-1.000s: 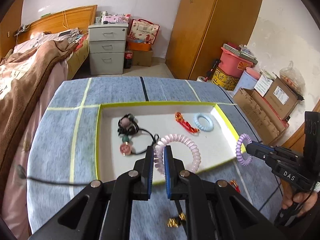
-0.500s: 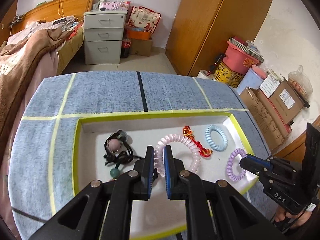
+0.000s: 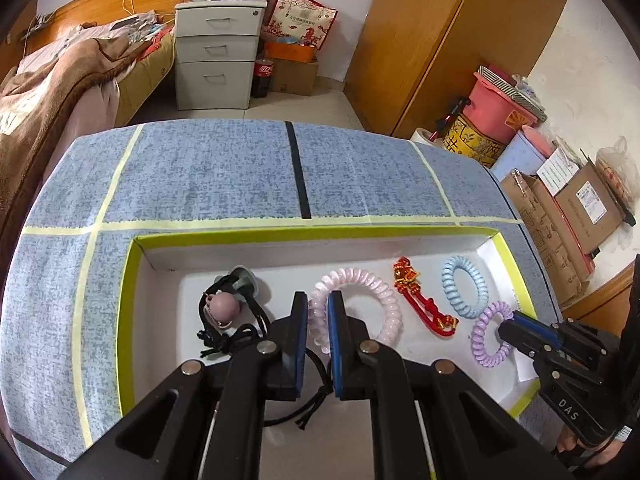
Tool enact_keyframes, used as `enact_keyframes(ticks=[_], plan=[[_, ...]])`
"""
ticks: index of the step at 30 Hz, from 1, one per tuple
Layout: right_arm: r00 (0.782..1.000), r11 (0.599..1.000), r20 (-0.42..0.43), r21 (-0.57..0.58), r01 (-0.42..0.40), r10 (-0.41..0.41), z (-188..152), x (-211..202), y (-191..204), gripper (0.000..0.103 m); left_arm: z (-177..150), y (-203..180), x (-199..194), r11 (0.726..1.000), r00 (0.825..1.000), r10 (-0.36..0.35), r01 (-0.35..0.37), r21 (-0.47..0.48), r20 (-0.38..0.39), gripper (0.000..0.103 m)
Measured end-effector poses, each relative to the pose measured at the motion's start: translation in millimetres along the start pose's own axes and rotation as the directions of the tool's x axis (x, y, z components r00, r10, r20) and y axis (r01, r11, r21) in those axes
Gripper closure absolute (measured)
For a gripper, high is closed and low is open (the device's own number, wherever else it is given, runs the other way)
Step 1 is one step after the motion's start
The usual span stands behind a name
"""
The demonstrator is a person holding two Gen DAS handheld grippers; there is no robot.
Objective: Organize jewelry
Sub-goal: 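Carry both coils into the green tray and open both tools, then move the right tool to the red beaded cord while the left tool approaches the black band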
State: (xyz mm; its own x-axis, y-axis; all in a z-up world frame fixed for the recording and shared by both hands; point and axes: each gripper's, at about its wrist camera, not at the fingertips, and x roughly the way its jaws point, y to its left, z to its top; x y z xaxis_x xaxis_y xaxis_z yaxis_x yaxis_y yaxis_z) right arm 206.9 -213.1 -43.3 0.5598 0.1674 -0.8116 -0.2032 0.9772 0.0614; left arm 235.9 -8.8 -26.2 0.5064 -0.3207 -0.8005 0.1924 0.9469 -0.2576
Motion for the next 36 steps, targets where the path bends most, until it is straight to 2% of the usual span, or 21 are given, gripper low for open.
enact_keyframes(ticks=[6, 19, 22, 24, 29, 36], plan=[[1.000, 1.000, -0.007, -0.017, 0.016, -0.016, 2.4, 3.1, 2.2, 0.093, -0.7, -0.5, 5.1, 1.000, 1.000, 0.014, -0.014, 0.002, -0.009, 0.092], [1.000, 1.000, -0.017, -0.025, 0.015, -0.015, 5.0, 9.2, 4.8, 0.093, 0.5, 2.2, 7.3, 1.000, 1.000, -0.014, 0.013, -0.011, -0.019, 0.091], [1.000, 1.000, -0.013, -0.018, 0.016, -0.017, 5.2, 8.8, 4.6, 0.092, 0.0, 3.9, 5.9, 1.000, 1.000, -0.023, 0.023, -0.015, -0.019, 0.085], [1.000, 1.000, -0.007, -0.010, 0.008, -0.008, 5.5, 7.8, 2.8, 0.087, -0.4, 2.6, 3.4, 1.000, 1.000, -0.026, 0.026, -0.015, -0.014, 0.079], [1.000, 1.000, 0.002, 0.005, 0.006, -0.006, 5.0, 5.0, 0.2, 0.087, -0.6, 0.2, -1.5, 1.000, 1.000, -0.029, 0.029, -0.008, -0.006, 0.069], [0.999, 1.000, 0.033, 0.015, -0.014, 0.014, 2.6, -5.9, 0.9, 0.087, -6.7, -3.3, -20.1, 0.999, 0.999, -0.048, 0.048, 0.004, 0.021, 0.066]])
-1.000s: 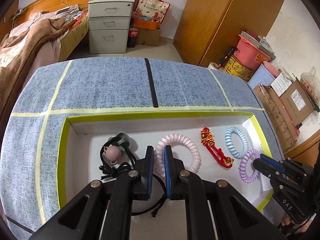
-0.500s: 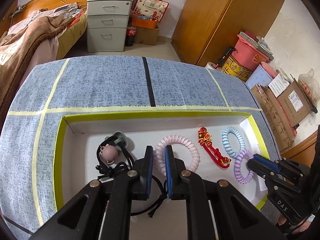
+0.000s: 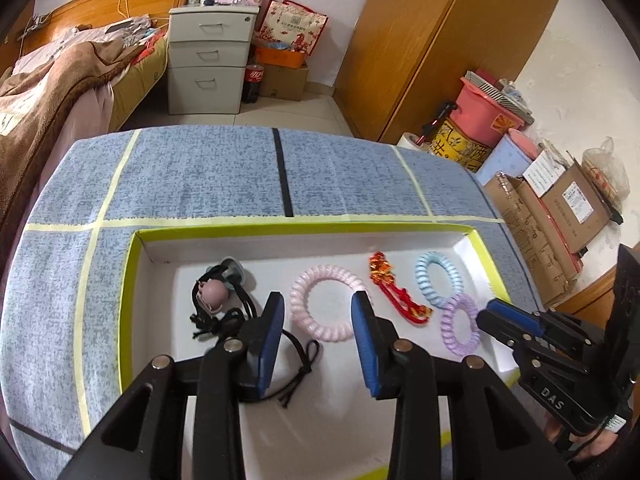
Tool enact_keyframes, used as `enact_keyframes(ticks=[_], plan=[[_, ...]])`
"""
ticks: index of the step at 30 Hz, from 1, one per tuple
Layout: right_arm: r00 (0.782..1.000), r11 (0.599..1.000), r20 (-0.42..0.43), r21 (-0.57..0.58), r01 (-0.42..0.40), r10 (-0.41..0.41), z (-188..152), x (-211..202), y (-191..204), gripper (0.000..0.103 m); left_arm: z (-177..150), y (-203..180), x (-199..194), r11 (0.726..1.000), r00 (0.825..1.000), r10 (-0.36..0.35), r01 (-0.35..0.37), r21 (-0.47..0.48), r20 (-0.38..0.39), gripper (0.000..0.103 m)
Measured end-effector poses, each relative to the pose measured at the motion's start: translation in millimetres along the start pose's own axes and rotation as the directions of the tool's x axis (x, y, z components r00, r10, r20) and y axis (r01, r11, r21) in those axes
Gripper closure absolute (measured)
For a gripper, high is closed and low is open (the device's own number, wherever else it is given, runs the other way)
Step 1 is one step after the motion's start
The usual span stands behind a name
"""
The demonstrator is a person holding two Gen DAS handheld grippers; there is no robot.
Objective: Organize jewelry
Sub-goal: 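Move the right tool to the red beaded cord while the left tool approaches the black band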
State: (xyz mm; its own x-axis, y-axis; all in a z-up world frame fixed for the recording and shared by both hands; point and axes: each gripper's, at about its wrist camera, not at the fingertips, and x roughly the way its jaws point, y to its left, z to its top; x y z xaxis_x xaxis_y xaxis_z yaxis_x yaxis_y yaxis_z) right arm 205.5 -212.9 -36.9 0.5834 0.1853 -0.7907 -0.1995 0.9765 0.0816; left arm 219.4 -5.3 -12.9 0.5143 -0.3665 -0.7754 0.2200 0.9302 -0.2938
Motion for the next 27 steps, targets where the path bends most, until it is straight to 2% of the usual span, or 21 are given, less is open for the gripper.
enact_keyframes(ticks=[16, 21, 27], plan=[[0.994, 0.996, 0.078, 0.050, -0.076, 0.072, -20.9, -48.2, 5.7, 0.086, -27.5, -11.9, -63.7, 1.000, 0.996, -0.026, 0.025, 0.014, 0.090, 0.063], [0.992, 0.994, 0.092, 0.061, -0.090, 0.084, -33.0, -63.8, 7.0, 0.086, -49.0, -12.8, -80.9, 0.999, 0.994, -0.035, 0.034, 0.016, 0.104, 0.057], [0.991, 0.991, 0.084, 0.078, -0.108, 0.102, -56.4, -71.9, 9.8, 0.086, -78.5, -11.4, -91.2, 0.999, 0.994, -0.037, 0.037, 0.005, 0.101, 0.055]])
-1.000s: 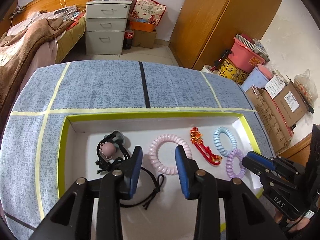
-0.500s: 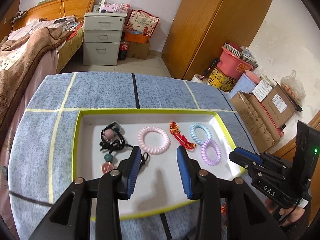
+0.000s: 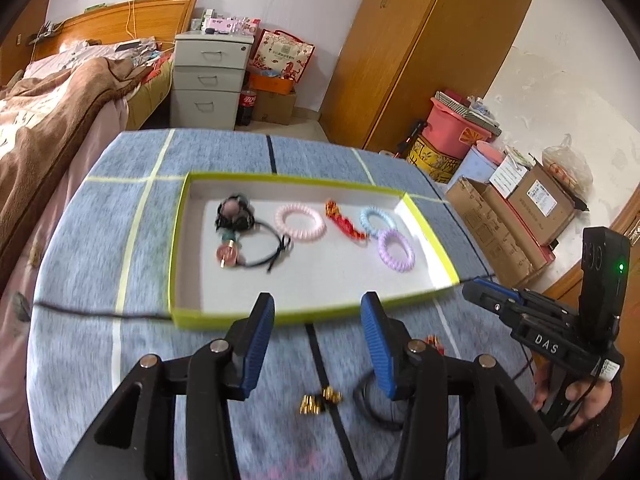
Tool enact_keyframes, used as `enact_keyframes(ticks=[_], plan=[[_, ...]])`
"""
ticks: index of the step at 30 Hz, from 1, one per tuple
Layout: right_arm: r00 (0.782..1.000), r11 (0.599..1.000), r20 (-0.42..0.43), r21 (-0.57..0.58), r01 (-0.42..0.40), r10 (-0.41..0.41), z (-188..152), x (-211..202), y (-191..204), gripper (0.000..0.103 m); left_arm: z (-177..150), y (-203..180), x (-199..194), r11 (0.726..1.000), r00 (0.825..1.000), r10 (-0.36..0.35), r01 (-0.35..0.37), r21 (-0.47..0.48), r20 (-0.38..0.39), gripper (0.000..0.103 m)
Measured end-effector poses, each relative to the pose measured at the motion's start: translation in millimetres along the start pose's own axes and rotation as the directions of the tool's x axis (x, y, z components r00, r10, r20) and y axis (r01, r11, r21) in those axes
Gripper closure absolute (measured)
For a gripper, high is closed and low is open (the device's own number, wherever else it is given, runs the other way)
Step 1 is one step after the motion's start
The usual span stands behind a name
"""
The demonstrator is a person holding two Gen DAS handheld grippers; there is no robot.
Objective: Organize jewelry
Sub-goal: 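Move the right tool to the red beaded cord while the left tool approaches the black band, then grasp the red beaded tassel cord with the right tool while the left tool grasps the black band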
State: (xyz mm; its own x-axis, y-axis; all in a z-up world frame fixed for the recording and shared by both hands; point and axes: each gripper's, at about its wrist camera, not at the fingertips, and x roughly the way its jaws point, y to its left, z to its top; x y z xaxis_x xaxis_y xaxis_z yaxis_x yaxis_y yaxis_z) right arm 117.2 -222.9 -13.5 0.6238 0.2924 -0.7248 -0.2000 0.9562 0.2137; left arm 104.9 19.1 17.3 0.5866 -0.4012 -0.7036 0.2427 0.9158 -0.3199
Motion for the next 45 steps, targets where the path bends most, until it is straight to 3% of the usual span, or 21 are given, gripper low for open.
enact_keyframes(ticks=[15, 32, 35, 36, 37, 41, 45], plan=[[0.997, 0.996, -0.054, 0.063, -0.057, 0.061, -39.4, 5.1, 6.6, 0.086, -51.1, 11.6, -18.6, 0.999, 1.000, 0.005, -0.006, -0.053, -0.008, 0.054], [0.994, 0.999, -0.109, 0.039, 0.007, -0.003, -44.8, 24.5, 18.0, 0.085, -65.7, 21.0, -24.6, 0.997, 1.000, 0.002, -0.003, -0.078, -0.014, 0.053], [0.993, 1.000, -0.117, 0.024, 0.001, 0.001, -46.8, 25.8, 19.6, 0.078, -66.4, 17.7, -24.5, 0.997, 1.000, -0.003, 0.002, -0.074, -0.017, 0.053], [0.992, 1.000, -0.126, 0.015, -0.002, 0.003, -48.2, 27.0, 20.2, 0.066, -66.9, 16.2, -24.3, 0.997, 1.000, -0.005, 0.003, -0.072, -0.018, 0.053], [0.993, 1.000, -0.119, -0.003, -0.009, 0.009, -49.2, 26.3, 22.8, 0.061, -66.9, 14.3, -23.4, 0.998, 1.000, -0.006, 0.005, -0.068, -0.021, 0.053], [0.993, 0.998, -0.105, -0.017, 0.057, -0.058, -48.4, 26.9, 25.2, 0.059, -67.5, 7.9, -21.1, 0.998, 1.000, -0.008, 0.006, -0.056, -0.029, 0.053], [0.993, 0.998, -0.102, -0.021, 0.051, -0.053, -48.9, 26.5, 20.9, 0.059, -67.4, 3.4, -18.5, 0.999, 0.999, -0.003, 0.001, -0.046, -0.039, 0.053]])
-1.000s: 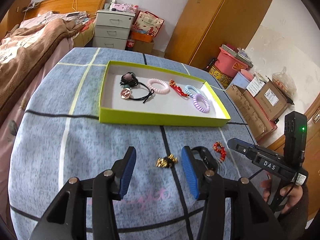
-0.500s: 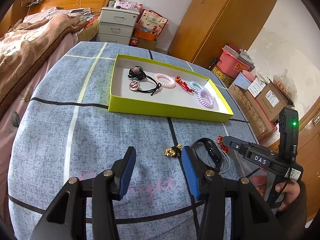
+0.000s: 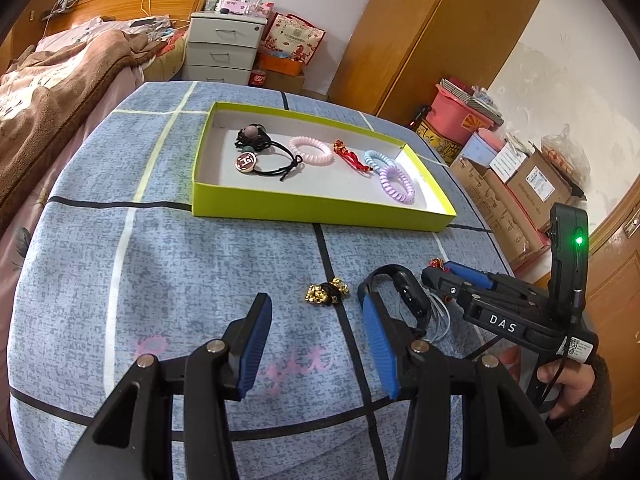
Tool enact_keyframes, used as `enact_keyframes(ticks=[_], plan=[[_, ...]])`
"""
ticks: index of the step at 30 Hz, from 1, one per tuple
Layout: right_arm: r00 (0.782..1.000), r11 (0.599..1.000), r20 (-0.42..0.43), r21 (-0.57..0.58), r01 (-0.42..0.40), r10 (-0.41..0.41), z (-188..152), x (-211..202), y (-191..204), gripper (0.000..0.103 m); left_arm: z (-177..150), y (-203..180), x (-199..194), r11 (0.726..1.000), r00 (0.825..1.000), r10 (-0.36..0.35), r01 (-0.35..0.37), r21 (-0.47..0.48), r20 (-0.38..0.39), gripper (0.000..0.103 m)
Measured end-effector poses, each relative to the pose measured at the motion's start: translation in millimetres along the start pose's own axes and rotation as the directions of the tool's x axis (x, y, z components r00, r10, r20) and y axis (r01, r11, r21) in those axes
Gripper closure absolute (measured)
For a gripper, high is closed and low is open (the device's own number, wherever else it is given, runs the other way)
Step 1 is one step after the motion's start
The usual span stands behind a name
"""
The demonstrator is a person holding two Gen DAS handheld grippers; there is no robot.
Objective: Organize jewelry
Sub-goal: 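Grasp the red beaded tassel cord with the right tool while the left tool grasps the black band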
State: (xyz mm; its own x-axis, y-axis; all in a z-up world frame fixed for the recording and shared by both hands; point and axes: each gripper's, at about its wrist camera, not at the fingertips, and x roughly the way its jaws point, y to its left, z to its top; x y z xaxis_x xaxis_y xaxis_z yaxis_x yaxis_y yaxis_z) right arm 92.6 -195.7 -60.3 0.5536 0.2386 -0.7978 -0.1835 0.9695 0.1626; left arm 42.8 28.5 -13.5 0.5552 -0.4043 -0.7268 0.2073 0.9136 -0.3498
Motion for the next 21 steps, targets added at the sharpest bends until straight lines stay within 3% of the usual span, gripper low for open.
enact_keyframes(ticks=[11, 13, 14, 21], plan=[[1.000, 1.000, 0.012, -0.010, 0.029, -0.029, -2.7, -4.8, -8.4, 0.060, 0.3, -18.9, 14.7, 1.000, 0.999, 0.004, -0.003, 0.028, -0.042, 0.053], [0.999, 0.999, 0.016, -0.008, 0.049, -0.049, -4.2, -6.2, -10.9, 0.078, -0.4, -24.2, 17.9, 0.999, 0.999, 0.001, 0.001, 0.036, -0.050, 0.053], [0.998, 0.998, 0.017, -0.002, 0.058, -0.058, -4.8, -6.8, -13.8, 0.082, -0.6, -27.1, 20.2, 0.999, 0.998, -0.004, 0.006, 0.040, -0.056, 0.053], [0.998, 0.999, 0.031, 0.002, 0.052, -0.052, -9.3, -14.1, -26.8, 0.086, -3.1, -46.6, 33.4, 0.998, 0.996, 0.017, -0.012, 0.061, -0.085, 0.054]])
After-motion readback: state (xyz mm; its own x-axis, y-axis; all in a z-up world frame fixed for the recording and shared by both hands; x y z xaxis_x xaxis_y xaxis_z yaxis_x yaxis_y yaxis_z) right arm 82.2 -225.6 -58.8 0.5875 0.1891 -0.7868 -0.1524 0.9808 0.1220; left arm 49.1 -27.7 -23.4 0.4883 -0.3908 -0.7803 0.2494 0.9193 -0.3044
